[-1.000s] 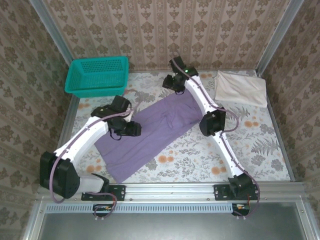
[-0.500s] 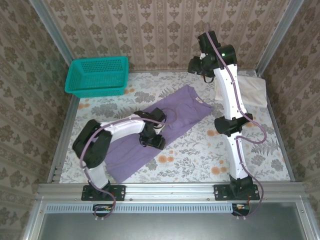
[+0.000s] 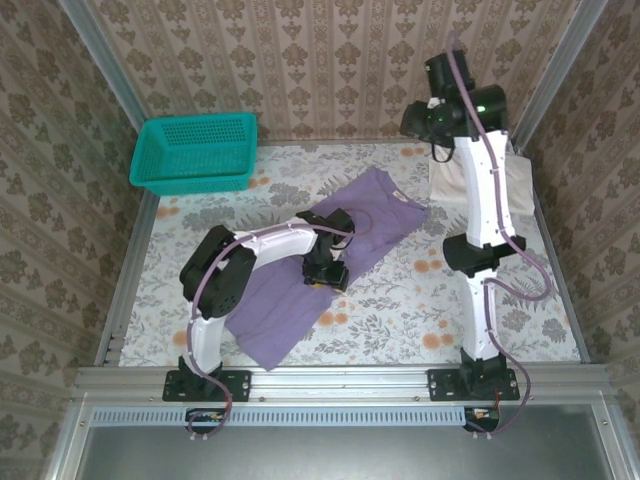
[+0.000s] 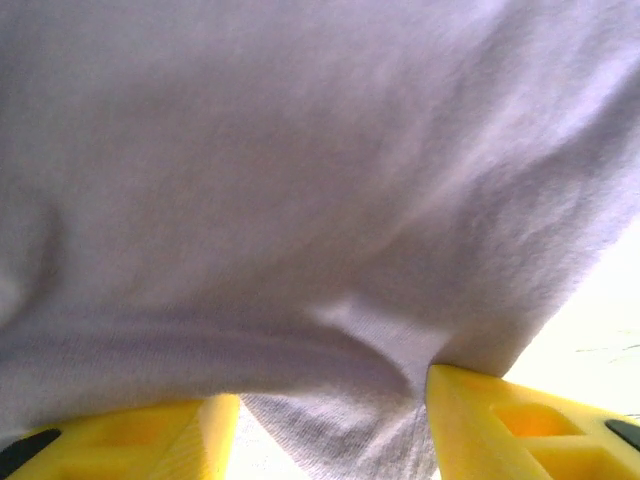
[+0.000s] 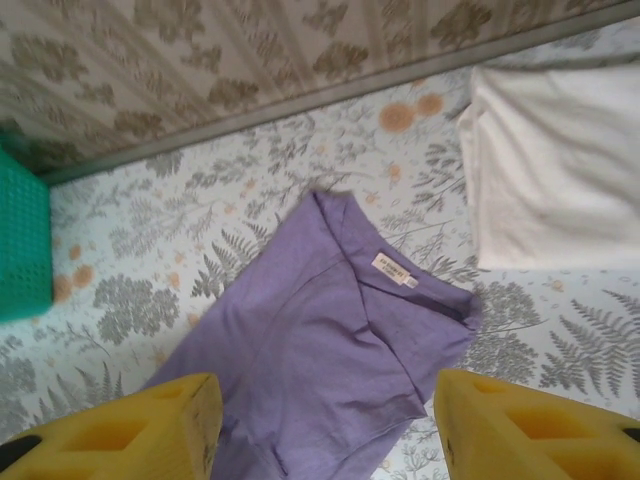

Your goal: Fold and stack the t-shirts

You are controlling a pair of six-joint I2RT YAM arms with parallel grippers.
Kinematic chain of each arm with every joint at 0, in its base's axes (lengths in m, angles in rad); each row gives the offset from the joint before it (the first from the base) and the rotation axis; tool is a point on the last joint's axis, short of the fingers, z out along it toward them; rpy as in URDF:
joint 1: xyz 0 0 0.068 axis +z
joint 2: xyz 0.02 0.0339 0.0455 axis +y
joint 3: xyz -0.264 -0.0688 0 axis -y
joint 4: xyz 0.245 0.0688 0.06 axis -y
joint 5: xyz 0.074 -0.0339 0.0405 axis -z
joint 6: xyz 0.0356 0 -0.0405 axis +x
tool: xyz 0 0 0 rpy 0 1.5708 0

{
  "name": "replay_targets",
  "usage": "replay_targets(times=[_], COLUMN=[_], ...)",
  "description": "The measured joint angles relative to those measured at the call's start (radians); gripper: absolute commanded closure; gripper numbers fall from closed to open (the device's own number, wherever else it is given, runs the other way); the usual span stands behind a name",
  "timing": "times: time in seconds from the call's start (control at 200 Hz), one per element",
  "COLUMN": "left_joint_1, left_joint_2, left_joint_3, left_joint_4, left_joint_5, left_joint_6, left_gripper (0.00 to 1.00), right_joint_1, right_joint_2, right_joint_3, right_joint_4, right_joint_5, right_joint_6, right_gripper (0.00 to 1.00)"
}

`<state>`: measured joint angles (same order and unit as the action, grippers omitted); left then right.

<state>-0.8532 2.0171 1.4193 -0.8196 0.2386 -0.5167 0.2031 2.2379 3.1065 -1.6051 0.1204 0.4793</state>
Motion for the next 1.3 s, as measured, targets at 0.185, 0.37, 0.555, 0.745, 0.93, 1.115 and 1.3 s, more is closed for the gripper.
replay_targets(times=[0.185, 0.37, 0.555, 0.745, 0.93, 1.115, 1.3], left_joint_1=[-0.016, -0.025, -0.03, -0.004, 0.158, 0.373, 0.46], left_joint_2=[0.121, 0.204, 0.163, -0.061, -0.289, -0.389, -0.478], left_joint_3=[0.195, 0.339, 0.315, 0.236, 0.166, 0.022, -0.094], left_joint_4=[-0.053, -0.071, -0.101, -0.155, -0.183, -0.209, -0.237], left_joint_5=[0.081, 0.164, 0.184, 0.135, 0.048, -0.038, -0.064], left_joint_6=[0.039, 0.042, 0.046, 0.074, 0.08, 0.068, 0.06], left_gripper=[0.45, 0.4, 0.22, 0.17, 0.21, 0.21, 0.21], right_joint_1=[-0.105, -0.094, -0.134, -0.089, -0.046, 0.006, 0.047], right_joint_2=[-0.244, -0.729, -0.989, -0.824, -0.506, -0.216, 0.037], right_joint_3=[-0.21, -1.064, -1.77, -1.995, -1.825, -1.519, -1.229], right_joint_4=[0.002, 0.18, 0.476, 0.789, 0.935, 0.952, 0.888], right_joint_5=[-0.014, -0.066, -0.172, -0.224, -0.196, -0.154, -0.12], right_joint_6=[0.005, 0.062, 0.206, 0.305, 0.334, 0.333, 0.333], right_gripper=[0.39, 0.37, 0.39, 0.39, 0.41, 0.41, 0.42])
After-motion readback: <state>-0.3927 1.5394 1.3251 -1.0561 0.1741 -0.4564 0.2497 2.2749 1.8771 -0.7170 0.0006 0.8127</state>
